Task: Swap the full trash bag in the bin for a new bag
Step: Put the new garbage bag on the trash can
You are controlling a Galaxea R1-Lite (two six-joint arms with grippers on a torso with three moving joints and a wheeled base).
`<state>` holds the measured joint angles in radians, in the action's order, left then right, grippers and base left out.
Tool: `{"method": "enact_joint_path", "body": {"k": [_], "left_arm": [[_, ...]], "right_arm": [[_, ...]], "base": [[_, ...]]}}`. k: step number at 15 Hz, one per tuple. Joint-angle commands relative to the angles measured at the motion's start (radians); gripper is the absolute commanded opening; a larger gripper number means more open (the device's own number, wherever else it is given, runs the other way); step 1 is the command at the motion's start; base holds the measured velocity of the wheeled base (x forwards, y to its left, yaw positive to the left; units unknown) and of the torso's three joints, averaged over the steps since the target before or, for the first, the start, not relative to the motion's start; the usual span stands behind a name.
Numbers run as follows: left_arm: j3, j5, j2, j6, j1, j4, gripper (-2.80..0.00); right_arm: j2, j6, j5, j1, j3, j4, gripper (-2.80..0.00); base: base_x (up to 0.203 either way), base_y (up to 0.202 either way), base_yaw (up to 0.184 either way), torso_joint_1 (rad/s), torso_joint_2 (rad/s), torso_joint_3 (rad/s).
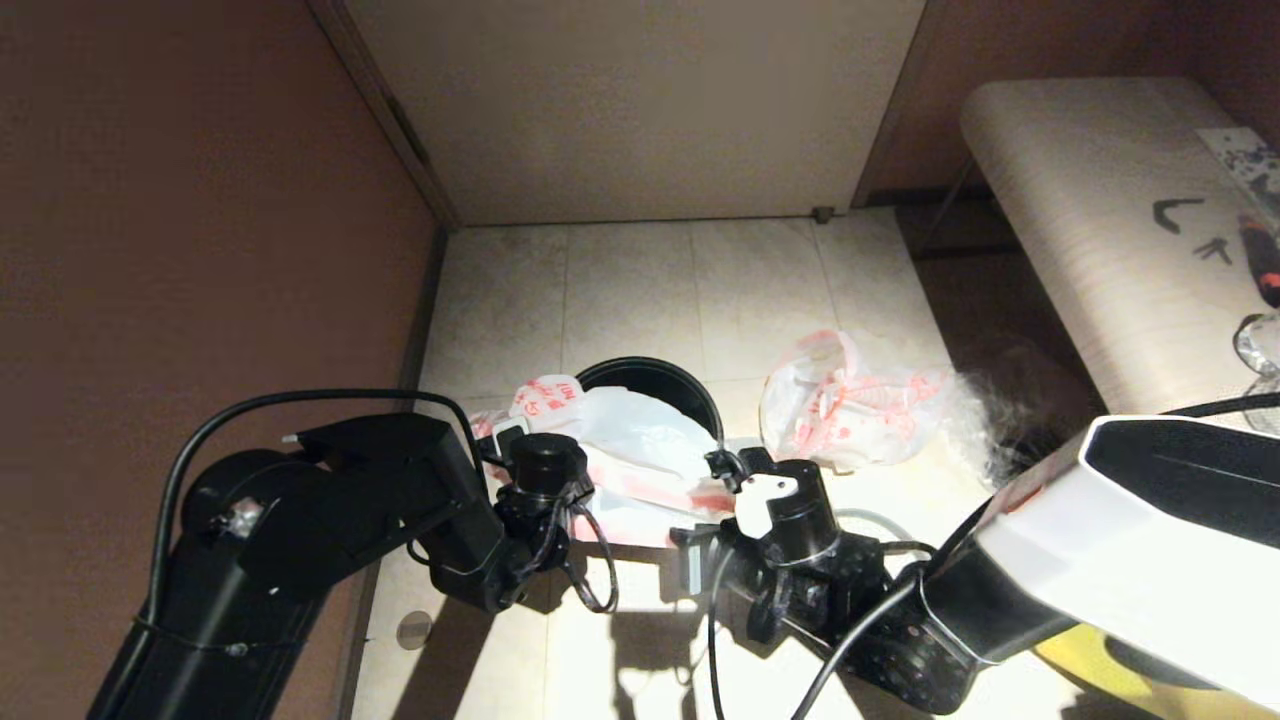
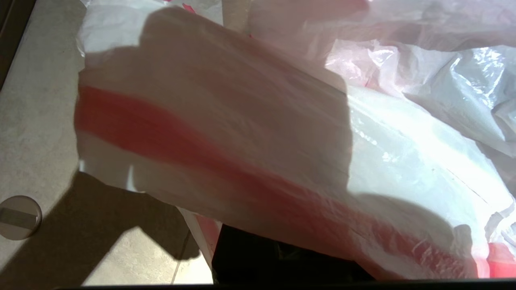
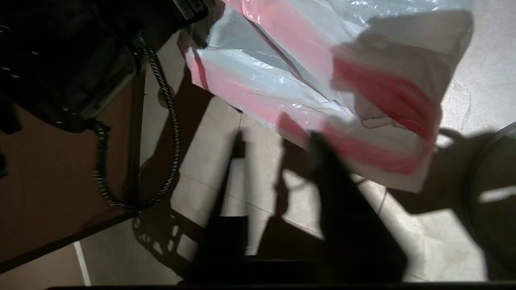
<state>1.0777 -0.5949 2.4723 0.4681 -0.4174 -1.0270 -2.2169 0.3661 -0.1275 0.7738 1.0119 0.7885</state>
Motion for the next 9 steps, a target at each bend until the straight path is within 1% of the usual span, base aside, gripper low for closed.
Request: {"method": "enact_joint_path", "body": {"k": [1, 3, 6, 9], "left_arm": [[-0.002, -0.003, -0.005, 0.003, 0.0, -0.007, -2.8], [-0.004, -0.002, -0.014, 0.004, 0.0, -0.007, -2.8], [-0.008, 0.004, -0.018, 0.012, -0.001, -0.002, -2.8], [-0.01, 0.01, -0.023, 0.012, -0.001, 0.002, -2.8]], "right_arm": [[-0.07, -0.012, -0.001, -0.032, 0.035, 0.005, -2.8], [-0.107, -0.04, 0.004, -0.085, 0.073, 0.005, -2.8], [-0.119, -0.045, 0.006, -0.094, 0.07, 0.006, -2.8], [-0.159, -0.054, 0.006, -0.115, 0.098, 0.012, -2.8]], "base": [[0.0, 0.0, 0.0, 0.0, 0.0, 0.0], [0.0, 0.0, 0.0, 0.0, 0.0, 0.0], [0.0, 0.0, 0.0, 0.0, 0.0, 0.0], [0.0, 0.0, 0.0, 0.0, 0.0, 0.0]]}}
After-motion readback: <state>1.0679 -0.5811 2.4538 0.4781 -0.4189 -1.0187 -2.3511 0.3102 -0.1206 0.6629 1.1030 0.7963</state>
